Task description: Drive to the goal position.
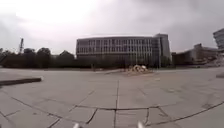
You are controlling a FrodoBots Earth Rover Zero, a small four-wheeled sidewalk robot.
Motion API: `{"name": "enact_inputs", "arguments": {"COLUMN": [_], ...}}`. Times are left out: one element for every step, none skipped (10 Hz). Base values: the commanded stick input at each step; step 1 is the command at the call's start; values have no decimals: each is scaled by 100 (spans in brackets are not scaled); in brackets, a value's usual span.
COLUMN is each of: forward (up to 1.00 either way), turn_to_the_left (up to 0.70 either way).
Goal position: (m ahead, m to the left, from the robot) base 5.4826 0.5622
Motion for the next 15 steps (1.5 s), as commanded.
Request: {"name": "enact_inputs", "arguments": {"forward": [50, 50, 50, 50, 50, 50, 50, 50, 50, 50, 50, 50, 50, 50, 50], "turn_to_the_left": [0, 0, 0, 0, 0, 0, 0, 0, 0, 0, 0, 0, 0, 0, 0]}}
